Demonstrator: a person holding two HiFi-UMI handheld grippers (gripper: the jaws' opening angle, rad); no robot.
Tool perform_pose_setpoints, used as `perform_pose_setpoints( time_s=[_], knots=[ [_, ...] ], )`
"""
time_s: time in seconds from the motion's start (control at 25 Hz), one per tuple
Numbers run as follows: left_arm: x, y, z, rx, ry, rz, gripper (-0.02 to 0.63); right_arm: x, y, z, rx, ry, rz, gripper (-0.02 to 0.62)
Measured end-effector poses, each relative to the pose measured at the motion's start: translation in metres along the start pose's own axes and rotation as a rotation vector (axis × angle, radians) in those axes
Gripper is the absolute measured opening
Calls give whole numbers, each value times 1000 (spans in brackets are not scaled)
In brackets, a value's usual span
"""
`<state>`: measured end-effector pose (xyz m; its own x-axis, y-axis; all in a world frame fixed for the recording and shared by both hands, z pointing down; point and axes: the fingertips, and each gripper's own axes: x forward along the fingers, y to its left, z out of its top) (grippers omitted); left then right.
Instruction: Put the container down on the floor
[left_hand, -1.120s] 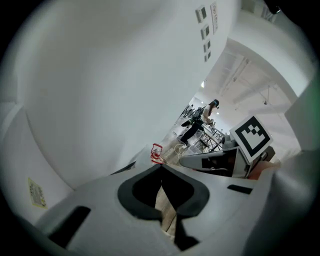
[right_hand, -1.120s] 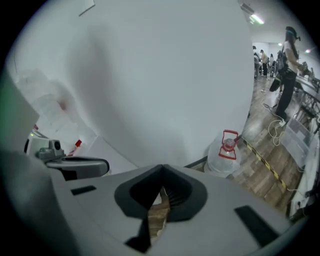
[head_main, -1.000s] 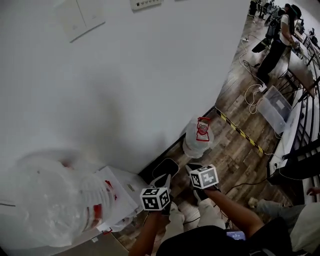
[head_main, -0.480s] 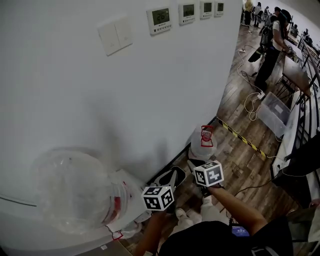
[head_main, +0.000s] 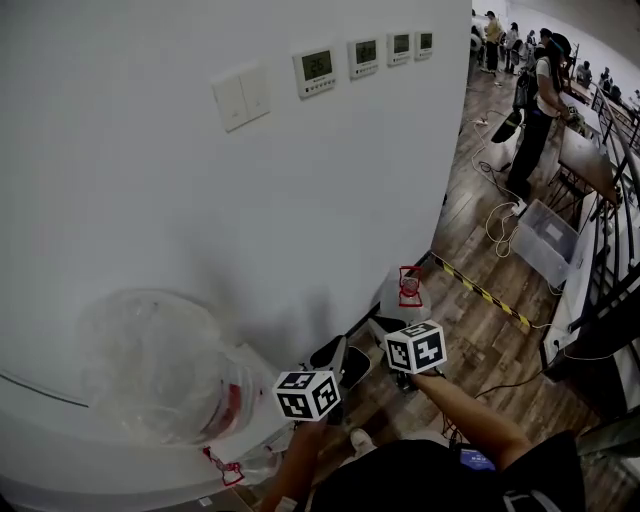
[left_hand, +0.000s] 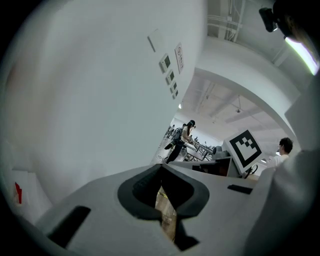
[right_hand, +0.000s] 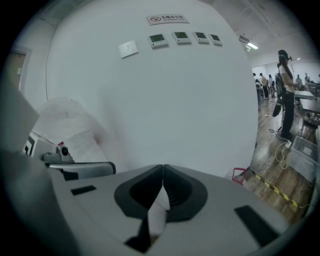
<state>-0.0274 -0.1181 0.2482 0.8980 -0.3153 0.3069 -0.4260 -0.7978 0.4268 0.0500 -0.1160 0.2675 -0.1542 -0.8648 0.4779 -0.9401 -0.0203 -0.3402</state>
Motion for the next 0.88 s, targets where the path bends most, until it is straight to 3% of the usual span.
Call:
perform_pose_setpoints(
  time_s=[0.52, 0.88],
  knots=[
    [-15, -63, 12, 30, -82, 52, 15, -64, 12, 36, -52, -142, 112, 31],
    [-33, -125, 16, 123, -144, 96, 15, -129, 15, 37, -93, -208, 175, 31]
  ],
)
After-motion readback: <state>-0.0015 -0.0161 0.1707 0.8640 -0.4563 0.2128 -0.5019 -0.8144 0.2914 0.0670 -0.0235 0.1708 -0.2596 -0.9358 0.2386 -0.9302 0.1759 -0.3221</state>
